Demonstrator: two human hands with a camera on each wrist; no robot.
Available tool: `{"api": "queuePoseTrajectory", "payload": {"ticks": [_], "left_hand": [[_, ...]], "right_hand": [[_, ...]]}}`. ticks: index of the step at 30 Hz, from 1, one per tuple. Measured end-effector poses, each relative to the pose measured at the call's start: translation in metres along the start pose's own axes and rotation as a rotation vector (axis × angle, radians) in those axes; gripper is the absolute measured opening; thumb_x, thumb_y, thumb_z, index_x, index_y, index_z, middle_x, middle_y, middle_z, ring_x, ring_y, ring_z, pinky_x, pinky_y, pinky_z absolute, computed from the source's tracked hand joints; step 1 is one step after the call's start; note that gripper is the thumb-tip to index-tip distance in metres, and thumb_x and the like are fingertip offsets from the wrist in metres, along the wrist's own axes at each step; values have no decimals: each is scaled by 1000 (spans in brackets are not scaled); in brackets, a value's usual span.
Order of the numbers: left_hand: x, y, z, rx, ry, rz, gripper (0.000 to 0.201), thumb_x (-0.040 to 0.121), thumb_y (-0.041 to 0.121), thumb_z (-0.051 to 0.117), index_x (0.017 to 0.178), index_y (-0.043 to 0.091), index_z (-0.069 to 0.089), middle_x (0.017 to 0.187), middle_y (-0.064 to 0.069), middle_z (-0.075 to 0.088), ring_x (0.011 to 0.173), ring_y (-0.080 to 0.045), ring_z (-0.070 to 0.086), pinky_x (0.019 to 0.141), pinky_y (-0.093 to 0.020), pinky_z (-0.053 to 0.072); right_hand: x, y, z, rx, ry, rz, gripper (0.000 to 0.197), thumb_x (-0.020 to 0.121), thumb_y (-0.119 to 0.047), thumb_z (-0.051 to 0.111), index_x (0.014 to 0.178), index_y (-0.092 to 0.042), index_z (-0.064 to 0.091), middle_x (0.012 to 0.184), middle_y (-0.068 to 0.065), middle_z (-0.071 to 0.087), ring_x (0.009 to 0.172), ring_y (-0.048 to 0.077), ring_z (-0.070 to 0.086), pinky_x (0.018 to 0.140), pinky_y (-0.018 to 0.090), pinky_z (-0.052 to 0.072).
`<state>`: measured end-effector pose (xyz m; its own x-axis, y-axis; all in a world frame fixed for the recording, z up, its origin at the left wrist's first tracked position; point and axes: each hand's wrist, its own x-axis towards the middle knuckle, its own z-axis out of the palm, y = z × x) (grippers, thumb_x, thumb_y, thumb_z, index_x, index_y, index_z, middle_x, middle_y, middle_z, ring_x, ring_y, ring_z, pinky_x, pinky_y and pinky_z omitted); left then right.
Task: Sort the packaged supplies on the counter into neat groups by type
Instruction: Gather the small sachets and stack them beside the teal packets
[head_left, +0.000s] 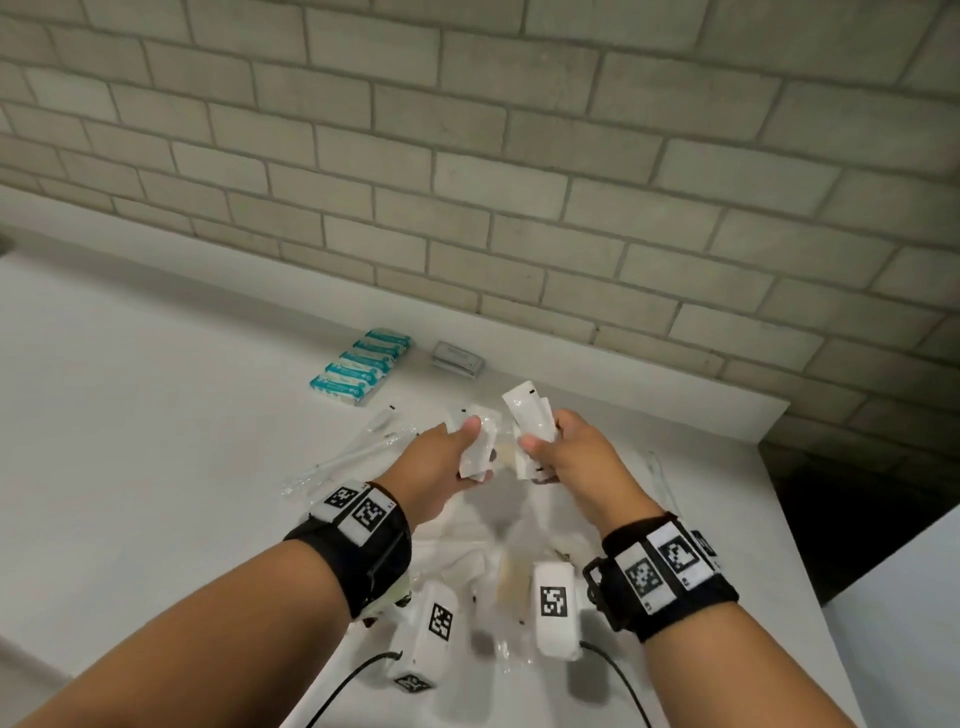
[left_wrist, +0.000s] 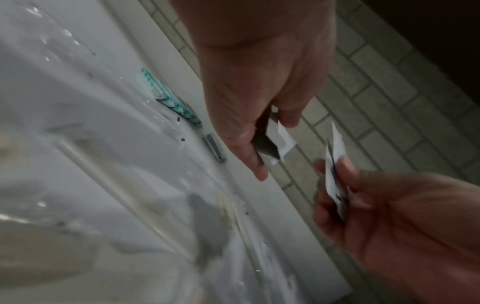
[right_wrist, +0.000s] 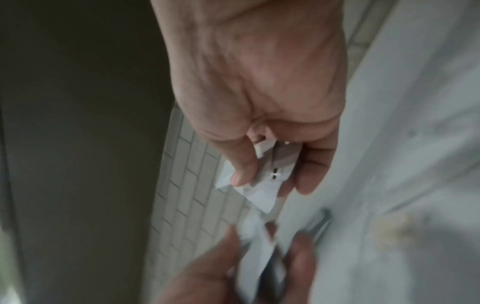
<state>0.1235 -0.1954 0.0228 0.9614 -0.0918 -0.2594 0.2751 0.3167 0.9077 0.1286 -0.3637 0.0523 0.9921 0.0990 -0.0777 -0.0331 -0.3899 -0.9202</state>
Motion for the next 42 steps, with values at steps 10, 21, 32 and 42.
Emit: {"api": "queuePoseTrajectory", "payload": {"ticks": [10,21,32,42], "left_hand": [[-29,24,15,-74,-369,59,37,94,3,55,131,7,53,122,-11,66,100,-19,67,87,-37,57],[-36,36,-5,-100,-304,49,24,94,9,57,117,18,58,105,-7,72,90,-25,72,69,-33,60],[-46,53,-34,-84,-463,-39,27,97,14,52,123,10,58,111,-16,70,94,-30,71,64,-28,60],[-40,66,-67,37,-368,99,29,95,1,52,110,25,61,109,-4,71,99,-23,69,76,-35,59]], "right_hand": [[-15,-23,16,107,247,-103,24,78,-25,77,100,-20,69,85,-2,56,75,14,58,67,28,50],[-35,-41,11,294,280,-169,13,87,-3,64,82,-12,56,78,5,64,60,18,63,60,28,53],[-25,-47,34,56,285,-309,46,83,11,60,63,-30,69,106,-3,62,99,8,60,90,20,45],[-15,-58,84,342,149,-114,17,83,-9,70,100,-11,73,95,16,75,82,30,69,74,43,54]]}}
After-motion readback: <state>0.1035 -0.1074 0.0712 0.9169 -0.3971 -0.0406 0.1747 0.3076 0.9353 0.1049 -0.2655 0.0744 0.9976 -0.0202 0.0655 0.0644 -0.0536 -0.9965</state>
